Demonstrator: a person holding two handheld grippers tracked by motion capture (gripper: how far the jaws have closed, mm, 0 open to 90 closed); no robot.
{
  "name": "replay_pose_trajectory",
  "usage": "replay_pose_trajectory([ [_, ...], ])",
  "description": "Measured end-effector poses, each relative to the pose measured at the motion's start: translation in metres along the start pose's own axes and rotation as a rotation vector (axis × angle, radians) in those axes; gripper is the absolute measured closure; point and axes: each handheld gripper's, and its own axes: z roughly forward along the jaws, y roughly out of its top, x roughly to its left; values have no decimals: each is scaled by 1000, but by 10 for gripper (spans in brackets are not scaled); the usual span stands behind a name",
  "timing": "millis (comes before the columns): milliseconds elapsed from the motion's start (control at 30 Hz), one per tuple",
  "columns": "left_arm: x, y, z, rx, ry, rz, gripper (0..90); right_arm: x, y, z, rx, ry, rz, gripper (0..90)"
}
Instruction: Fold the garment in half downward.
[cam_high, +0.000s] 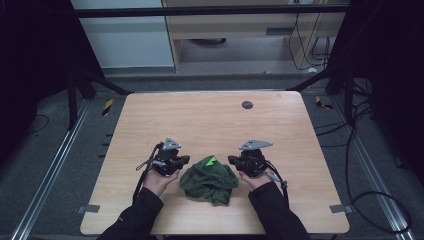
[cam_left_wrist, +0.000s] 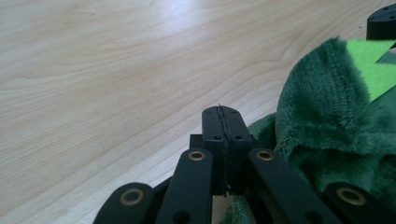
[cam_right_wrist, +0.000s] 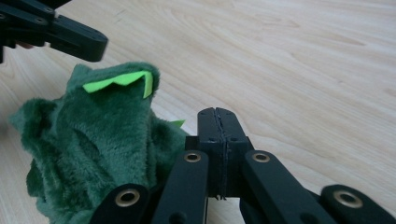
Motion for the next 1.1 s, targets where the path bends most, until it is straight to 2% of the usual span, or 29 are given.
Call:
replay_pose_trajectory([
  [167, -5, -2, 5, 10, -32, 18, 898, 4, -3, 7, 23, 12, -13, 900],
  [400, -11, -3, 2, 5, -72, 33, 897, 12, -4, 11, 40, 37, -31, 899],
  [767, -17, -4, -14, -22, -121, 46, 896, 21, -3, 1, 19, 78, -44, 900],
  [1100, -30, -12, -34, -27, -159, 79, 895, 30, -6, -11, 7, 97, -58, 900],
])
